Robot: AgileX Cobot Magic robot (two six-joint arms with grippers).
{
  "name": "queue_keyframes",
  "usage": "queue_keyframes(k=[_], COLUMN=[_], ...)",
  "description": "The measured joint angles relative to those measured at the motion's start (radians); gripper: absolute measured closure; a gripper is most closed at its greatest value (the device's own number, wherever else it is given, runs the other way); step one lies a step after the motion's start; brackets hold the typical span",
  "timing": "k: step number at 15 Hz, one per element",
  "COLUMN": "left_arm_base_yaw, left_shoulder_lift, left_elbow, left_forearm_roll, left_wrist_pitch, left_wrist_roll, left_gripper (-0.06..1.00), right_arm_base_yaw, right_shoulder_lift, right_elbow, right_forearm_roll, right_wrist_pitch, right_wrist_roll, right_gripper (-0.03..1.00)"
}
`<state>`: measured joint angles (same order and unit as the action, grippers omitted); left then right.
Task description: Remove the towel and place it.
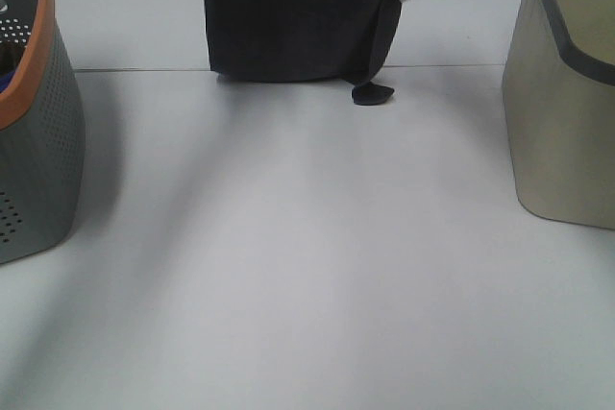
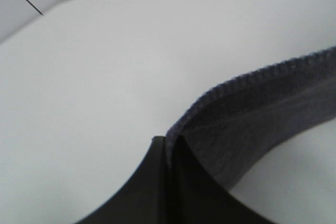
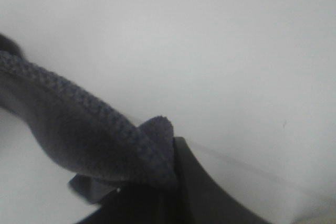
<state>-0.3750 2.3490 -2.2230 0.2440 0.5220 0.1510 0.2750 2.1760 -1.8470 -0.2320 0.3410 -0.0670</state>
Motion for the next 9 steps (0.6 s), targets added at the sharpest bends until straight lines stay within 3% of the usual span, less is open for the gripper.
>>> queue_keyframes(k=[2,3,6,8,9], left_arm_base_yaw=[-0.028,-0.034,-0.034,-0.034,-0.034], left_shoulder_lift=[0.000,0.000,0.000,0.000,0.000], left_elbow=[0.000,0.000,0.000,0.000,0.009], left_forearm_roll=[-0.052,-0.130,-0.212,-0.287,-0.322], left_wrist_pitch=[0.217,0.394,0.623,0.687,0.689], left_wrist_roll=[0.046,0.096,0.132,0.136,0.136], left_gripper=[0.94,0.94,0.94,0.94,0.94], right_arm_base_yaw=[0.020,0.027,0.027,0.027,0.027], right_shoulder_lift=[-0.005,-0.009,-0.009,-0.009,-0.010], right_elbow=[0.000,0.000,0.000,0.000,0.000], right_forearm_roll=[0.178,0.368,0.439,0.442,0.442], right_wrist_pitch=[0.224,0.439,0.677,0.828,0.858], right_wrist_roll=[-0.094,-0.236,-0.323,-0.337,-0.338], right_gripper=[0.94,0.94,0.94,0.94,0.94])
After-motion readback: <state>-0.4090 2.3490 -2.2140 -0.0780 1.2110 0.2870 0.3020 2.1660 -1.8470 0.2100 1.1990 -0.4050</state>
